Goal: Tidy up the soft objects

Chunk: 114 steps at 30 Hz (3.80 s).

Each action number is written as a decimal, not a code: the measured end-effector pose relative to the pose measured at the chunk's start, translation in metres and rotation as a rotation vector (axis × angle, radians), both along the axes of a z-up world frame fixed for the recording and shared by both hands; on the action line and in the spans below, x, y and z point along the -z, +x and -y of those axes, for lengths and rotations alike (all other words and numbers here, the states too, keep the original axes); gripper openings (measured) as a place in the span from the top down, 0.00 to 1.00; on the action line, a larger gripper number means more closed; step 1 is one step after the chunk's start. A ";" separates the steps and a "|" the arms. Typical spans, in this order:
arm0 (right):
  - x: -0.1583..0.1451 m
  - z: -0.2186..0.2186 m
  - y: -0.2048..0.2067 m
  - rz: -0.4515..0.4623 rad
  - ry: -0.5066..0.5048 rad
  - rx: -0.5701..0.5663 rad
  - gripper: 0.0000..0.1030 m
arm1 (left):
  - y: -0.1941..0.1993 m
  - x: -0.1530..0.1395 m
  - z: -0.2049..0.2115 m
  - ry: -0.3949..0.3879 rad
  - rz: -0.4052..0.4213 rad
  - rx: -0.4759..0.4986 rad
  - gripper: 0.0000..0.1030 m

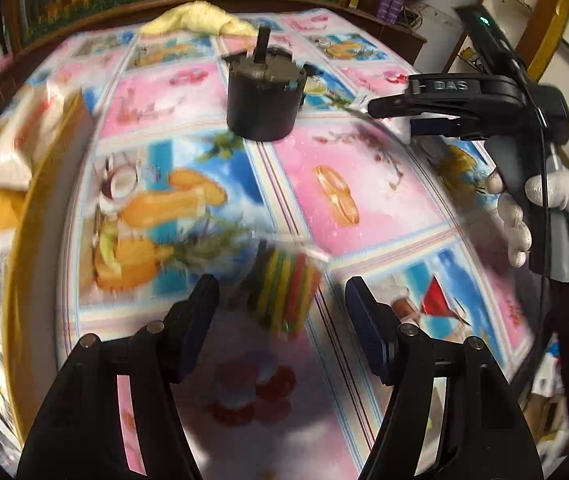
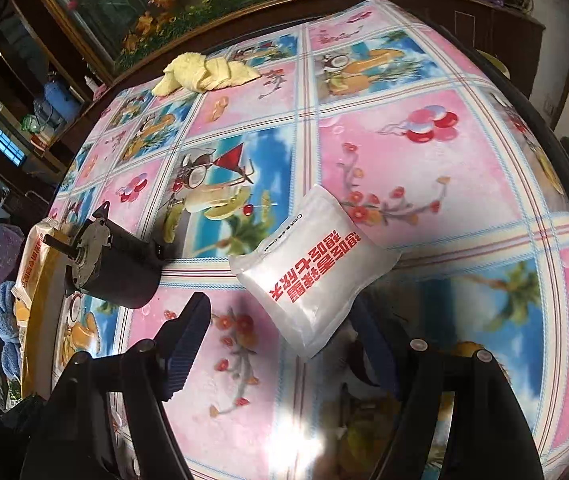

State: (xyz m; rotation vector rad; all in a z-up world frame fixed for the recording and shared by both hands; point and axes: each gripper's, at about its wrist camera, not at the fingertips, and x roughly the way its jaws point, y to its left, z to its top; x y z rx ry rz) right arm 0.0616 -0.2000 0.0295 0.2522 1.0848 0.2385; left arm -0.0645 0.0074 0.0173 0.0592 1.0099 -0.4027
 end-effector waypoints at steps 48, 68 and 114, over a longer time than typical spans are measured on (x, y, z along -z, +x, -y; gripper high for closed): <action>-0.059 -0.266 -0.093 0.195 0.043 -0.623 0.70 | -0.017 -0.040 -0.275 -0.224 0.110 -0.684 0.60; -0.095 -0.302 -0.088 0.228 -0.013 -0.662 0.51 | -0.096 -0.062 -0.292 -0.459 0.228 -0.676 0.42; -0.077 -0.251 -0.126 0.351 0.118 -0.559 0.33 | -0.126 -0.104 -0.199 0.225 0.496 -0.865 0.22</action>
